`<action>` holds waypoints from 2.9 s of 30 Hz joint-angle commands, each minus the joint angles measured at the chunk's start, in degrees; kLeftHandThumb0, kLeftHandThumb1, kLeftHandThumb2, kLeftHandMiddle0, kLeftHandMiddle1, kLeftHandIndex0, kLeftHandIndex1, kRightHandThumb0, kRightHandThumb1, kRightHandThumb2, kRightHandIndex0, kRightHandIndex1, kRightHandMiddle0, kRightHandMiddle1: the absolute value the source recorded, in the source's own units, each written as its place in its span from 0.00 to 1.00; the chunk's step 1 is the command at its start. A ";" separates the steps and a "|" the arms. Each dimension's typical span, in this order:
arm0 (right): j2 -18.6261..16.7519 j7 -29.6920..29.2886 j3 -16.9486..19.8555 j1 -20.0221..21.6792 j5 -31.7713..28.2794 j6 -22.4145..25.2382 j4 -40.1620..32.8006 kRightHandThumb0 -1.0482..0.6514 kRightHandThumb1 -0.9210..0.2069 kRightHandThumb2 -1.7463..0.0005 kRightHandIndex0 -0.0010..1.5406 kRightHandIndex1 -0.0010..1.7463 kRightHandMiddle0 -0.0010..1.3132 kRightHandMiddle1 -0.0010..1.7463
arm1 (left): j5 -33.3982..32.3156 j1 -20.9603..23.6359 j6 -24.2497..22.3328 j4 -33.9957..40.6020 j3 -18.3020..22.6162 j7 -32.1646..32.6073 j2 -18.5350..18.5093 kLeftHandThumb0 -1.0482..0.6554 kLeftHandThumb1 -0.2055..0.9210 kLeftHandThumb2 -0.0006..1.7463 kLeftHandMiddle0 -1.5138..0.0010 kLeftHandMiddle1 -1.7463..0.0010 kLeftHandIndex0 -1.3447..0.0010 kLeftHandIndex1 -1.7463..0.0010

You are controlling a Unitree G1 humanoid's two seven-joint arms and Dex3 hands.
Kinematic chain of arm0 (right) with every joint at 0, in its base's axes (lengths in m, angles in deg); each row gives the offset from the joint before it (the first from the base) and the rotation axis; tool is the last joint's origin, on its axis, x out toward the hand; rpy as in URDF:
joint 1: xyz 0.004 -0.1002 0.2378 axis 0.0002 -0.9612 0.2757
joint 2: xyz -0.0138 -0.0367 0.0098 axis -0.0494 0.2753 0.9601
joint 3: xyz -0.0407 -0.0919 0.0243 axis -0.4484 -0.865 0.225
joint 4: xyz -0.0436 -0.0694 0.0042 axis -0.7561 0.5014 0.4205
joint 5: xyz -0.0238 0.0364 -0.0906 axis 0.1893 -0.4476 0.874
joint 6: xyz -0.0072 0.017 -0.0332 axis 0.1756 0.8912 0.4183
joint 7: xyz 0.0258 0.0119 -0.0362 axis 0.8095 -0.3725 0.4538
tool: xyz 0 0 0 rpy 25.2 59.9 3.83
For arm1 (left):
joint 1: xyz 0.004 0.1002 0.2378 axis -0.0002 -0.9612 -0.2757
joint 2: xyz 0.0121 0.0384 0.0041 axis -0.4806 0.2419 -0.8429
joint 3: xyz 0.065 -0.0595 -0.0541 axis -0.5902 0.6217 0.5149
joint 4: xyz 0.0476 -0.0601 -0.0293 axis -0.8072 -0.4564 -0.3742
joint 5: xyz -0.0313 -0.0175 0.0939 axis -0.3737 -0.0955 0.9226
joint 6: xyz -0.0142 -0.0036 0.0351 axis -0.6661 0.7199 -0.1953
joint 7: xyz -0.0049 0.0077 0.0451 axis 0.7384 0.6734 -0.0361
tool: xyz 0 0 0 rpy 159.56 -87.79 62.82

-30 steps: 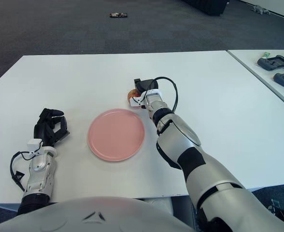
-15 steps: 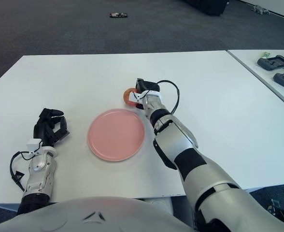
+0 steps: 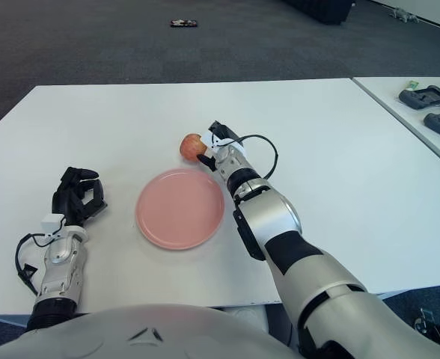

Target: Put the apple into the plate.

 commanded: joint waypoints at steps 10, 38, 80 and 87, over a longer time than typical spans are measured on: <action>-0.80 3.75 6.48 1.52 -6.12 2.00 -0.91 0.61 0.89 0.00 0.62 0.95 0.51 1.00 | -0.71 -1.51 -2.39 -2.63 -0.01 -0.59 0.12 0.37 0.64 0.62 0.56 0.00 0.66 0.00; -1.57 6.97 7.52 2.48 -7.19 -5.79 -2.32 0.61 0.77 0.08 0.49 0.98 0.49 1.00 | 0.05 -1.51 -1.85 -2.88 -0.27 0.22 0.72 0.37 0.64 0.62 0.57 0.00 0.66 0.00; -0.42 15.65 -15.15 9.52 12.44 -9.77 -1.21 0.00 0.25 0.64 0.00 0.00 0.00 0.00 | -0.46 -1.55 -0.30 -3.78 0.03 0.44 2.26 0.37 0.63 0.63 0.56 0.00 0.66 0.00; -0.75 14.43 -18.04 9.45 15.01 -9.89 -0.88 0.00 0.26 0.65 0.00 0.00 0.00 0.00 | -0.39 -1.77 0.97 -4.08 0.01 0.29 2.39 0.37 0.62 0.63 0.55 0.00 0.65 0.00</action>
